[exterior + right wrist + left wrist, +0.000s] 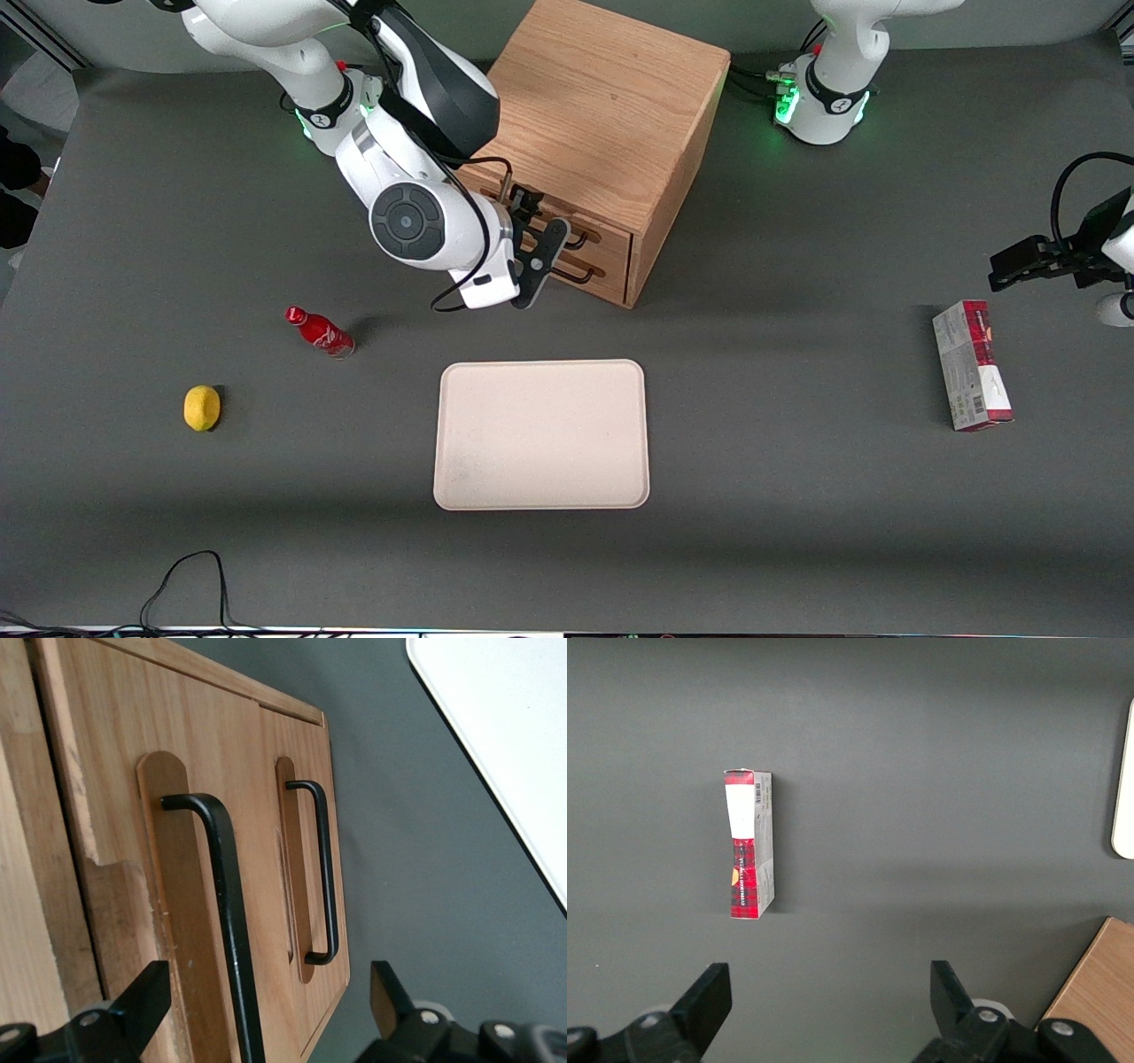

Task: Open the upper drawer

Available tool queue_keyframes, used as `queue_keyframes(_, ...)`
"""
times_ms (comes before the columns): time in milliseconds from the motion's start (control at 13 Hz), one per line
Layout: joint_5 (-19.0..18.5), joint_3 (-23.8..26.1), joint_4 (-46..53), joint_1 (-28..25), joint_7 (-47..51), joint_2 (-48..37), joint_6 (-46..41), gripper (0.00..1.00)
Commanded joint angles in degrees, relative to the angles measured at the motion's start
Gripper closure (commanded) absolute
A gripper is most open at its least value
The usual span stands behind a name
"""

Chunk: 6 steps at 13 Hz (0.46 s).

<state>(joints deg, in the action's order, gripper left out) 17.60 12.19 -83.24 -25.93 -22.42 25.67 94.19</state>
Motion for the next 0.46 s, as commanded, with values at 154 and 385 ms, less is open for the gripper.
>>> queue_keyframes(154, 0.15, -0.50, 0.18, -0.26, -1.40, 1.04, 0.11, 0.00)
queue_keyframes(385, -1.60, -0.50, -0.61, -0.35, -1.40, 1.04, 1.08, 0.00)
